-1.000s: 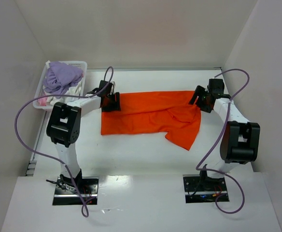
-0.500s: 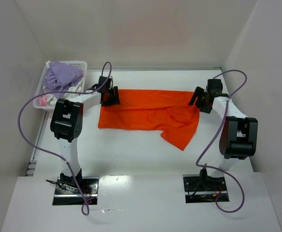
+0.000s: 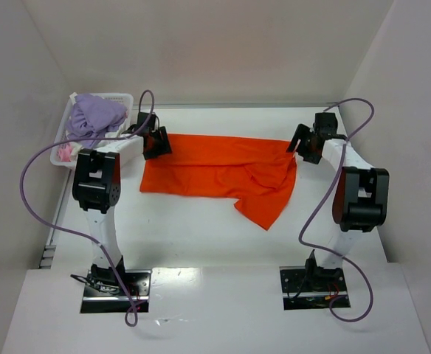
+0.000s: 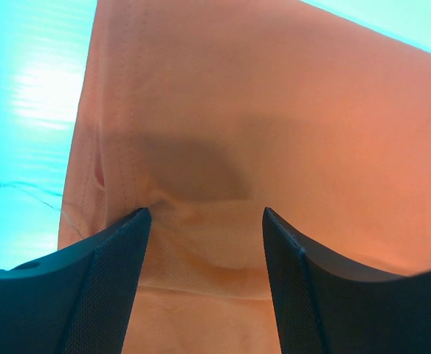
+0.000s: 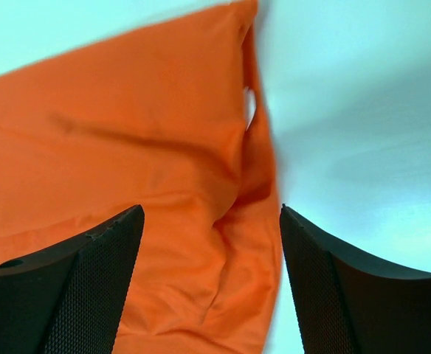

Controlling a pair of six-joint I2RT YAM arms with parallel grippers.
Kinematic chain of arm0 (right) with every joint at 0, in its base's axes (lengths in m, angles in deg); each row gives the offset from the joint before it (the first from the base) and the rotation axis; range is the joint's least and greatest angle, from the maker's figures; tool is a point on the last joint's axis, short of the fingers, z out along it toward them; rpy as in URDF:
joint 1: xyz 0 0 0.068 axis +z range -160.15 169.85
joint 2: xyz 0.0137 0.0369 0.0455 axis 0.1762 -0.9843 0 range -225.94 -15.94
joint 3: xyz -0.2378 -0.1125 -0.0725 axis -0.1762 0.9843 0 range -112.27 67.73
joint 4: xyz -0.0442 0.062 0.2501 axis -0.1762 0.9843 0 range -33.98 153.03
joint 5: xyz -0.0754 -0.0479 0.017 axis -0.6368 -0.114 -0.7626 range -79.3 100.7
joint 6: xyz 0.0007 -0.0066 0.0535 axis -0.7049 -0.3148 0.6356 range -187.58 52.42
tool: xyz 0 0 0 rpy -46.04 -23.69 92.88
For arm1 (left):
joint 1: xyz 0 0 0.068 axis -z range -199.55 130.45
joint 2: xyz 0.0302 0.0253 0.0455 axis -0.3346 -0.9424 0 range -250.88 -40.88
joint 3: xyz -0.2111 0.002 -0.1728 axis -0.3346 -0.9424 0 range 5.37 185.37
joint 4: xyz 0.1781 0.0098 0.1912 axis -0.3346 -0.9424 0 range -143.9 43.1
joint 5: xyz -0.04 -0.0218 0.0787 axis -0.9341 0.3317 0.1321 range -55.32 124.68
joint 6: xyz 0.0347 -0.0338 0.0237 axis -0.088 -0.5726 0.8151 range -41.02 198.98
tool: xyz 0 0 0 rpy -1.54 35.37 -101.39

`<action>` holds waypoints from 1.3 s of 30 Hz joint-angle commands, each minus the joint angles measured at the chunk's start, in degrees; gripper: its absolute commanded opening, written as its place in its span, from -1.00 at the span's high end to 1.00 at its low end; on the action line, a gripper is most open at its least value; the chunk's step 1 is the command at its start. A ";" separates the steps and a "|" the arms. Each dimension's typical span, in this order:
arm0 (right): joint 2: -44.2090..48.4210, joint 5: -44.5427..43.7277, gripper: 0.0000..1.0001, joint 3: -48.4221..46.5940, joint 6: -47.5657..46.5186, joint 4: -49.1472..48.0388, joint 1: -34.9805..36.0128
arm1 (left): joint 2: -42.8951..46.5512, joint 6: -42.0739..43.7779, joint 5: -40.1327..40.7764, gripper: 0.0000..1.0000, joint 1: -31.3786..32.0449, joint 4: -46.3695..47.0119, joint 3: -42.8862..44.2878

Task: Fold and stack the t-shirts
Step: Fold the flattened tshirt in 1/3 of the way

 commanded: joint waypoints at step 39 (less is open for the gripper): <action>-26.50 -7.20 0.79 -24.32 -1.66 4.32 6.38 | -2.94 1.24 -3.26 -0.41 -2.45 -1.75 1.81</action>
